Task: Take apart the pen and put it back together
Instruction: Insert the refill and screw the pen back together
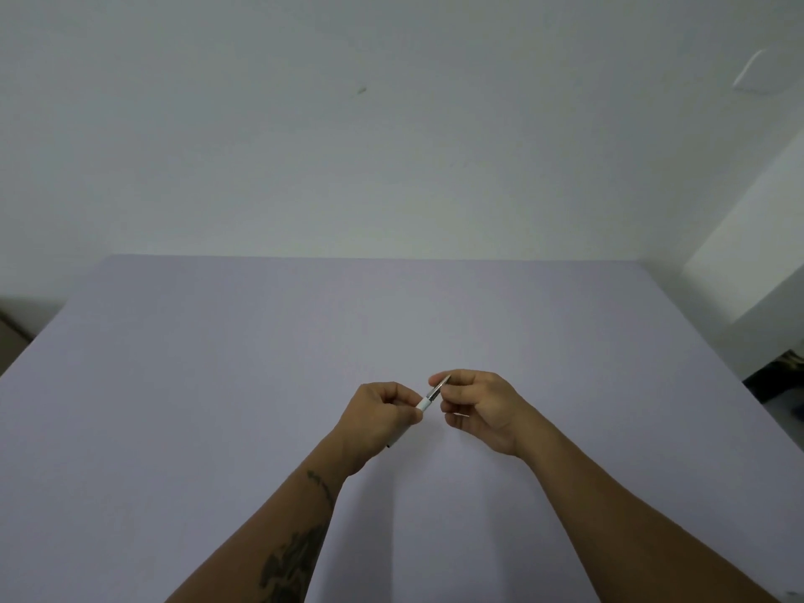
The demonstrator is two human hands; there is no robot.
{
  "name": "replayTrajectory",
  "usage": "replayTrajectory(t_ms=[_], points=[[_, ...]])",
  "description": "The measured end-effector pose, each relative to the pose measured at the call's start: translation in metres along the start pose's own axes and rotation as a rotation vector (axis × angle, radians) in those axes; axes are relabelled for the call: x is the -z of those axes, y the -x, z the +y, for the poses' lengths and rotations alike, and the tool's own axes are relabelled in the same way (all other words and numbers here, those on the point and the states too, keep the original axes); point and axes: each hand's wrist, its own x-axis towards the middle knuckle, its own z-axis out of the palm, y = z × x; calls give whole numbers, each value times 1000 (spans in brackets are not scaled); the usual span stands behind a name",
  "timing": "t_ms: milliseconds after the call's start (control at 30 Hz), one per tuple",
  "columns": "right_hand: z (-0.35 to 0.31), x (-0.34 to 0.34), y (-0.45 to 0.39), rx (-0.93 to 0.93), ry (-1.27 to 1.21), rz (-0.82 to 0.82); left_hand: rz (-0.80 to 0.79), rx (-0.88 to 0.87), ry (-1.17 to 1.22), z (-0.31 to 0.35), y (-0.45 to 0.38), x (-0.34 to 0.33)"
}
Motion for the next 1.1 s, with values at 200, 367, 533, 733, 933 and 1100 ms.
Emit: replayTrajectory(t_ms=[200,367,533,733,933,1100], points=[[8,-9,-1,-2,66,91,-16,3,-60,-5,0,-1],[7,-2,4,13,80,11,1,20,-82,-7,1,2],[6,-3,6,13,109,6,-7,37,-72,-5,3,1],[13,-10,4,-6,124,79,6,41,-74,-7,5,-2],[16,-10,4,-15,129,93,14,43,-70,-8,7,-4],[14,-2,5,-9,-11,2,9,56,-55,-10,6,-2]])
